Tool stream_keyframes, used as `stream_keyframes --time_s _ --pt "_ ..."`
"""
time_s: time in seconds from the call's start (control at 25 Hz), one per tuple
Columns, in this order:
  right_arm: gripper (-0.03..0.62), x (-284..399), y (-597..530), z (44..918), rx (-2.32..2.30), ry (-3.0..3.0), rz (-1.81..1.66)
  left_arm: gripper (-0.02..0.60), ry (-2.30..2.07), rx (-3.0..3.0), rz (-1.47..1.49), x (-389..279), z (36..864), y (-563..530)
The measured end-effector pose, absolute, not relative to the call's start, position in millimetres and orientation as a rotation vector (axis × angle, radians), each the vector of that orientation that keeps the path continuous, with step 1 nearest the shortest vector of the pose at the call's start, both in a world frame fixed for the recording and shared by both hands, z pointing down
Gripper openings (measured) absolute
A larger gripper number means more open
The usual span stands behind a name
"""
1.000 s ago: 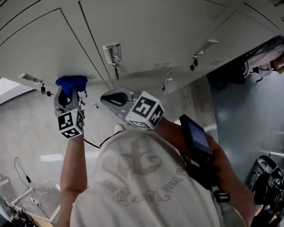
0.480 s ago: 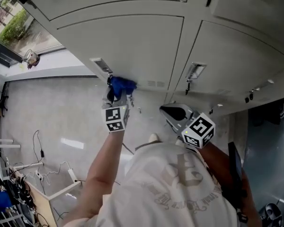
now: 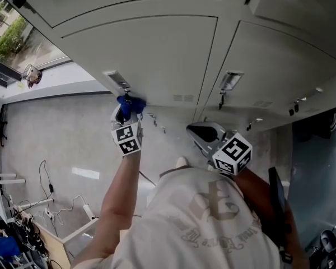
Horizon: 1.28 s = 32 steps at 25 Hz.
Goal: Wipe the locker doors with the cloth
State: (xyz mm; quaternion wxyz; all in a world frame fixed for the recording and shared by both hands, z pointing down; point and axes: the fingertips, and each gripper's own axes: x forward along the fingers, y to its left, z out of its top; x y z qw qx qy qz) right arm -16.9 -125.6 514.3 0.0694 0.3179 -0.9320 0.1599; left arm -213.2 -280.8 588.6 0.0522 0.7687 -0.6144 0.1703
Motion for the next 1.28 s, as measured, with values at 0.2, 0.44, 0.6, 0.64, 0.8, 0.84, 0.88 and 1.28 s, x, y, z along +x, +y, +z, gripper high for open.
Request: stream_keyframes --time_s 0.2,0.44,0.6,0.64,0.8,0.84,0.88,1.28 --pt "0.008 -7 -125 514 0.992 -2.801 0.489 0.121 -1.795 2.346 0.543 -188 604 -275" --pt "0.008 7 -123 512 1.003 -2.806 0.479 0.123 -1.675 2.418 0.539 -132 606 -260" --pt "0.008 22 -121 511 1.009 -2.797 0.479 0.123 -1.565 2.480 0.531 -83 607 -246" --pt "0.008 26 -121 512 1.013 -2.796 0.477 0.123 -1.537 2.496 0.528 -72 606 -243" --pt "0.008 30 -126 512 0.992 -2.805 0.473 0.123 -1.481 2.549 0.505 -42 595 -238" --pt "0.008 31 -126 513 0.975 -2.807 0.472 0.123 -1.476 2.556 0.505 -35 594 -236" --pt "0.008 35 -124 514 0.961 -2.807 0.473 0.123 -1.469 2.562 0.505 -26 594 -233" --pt "0.008 63 -113 515 0.878 -2.836 0.481 0.123 -1.413 2.567 0.458 18 590 -218"
